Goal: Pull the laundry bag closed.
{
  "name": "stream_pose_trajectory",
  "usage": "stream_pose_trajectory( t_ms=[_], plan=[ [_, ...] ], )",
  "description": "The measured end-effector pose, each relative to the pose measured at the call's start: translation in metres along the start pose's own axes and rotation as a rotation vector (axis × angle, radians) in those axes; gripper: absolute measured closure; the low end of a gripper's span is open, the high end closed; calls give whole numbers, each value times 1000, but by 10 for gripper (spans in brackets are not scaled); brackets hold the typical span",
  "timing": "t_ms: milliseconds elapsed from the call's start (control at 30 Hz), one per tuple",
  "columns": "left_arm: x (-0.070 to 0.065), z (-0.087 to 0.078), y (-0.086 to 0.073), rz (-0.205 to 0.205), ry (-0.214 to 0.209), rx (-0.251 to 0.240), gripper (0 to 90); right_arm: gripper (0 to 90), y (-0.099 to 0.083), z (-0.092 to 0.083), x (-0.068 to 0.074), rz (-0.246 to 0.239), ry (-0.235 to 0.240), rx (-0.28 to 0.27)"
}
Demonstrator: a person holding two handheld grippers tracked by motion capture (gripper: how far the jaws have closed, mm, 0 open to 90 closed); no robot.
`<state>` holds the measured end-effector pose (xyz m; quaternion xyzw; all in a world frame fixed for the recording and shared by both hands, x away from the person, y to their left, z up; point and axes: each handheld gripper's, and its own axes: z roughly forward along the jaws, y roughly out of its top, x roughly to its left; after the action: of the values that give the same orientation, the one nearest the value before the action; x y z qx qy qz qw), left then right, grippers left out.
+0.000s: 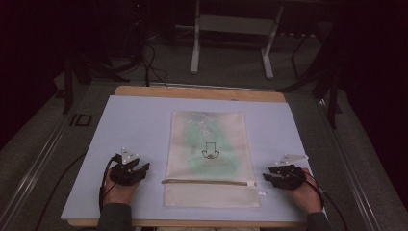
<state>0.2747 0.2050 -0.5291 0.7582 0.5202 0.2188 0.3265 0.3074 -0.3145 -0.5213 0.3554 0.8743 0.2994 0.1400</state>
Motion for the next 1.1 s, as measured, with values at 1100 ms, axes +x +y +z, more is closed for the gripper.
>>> stream_pose_trajectory(
  t_ms=[1100],
  plan=[
    [-3,-1,0,22,-60,10,616,557,25,-7,23,-103,67,36]
  ],
)
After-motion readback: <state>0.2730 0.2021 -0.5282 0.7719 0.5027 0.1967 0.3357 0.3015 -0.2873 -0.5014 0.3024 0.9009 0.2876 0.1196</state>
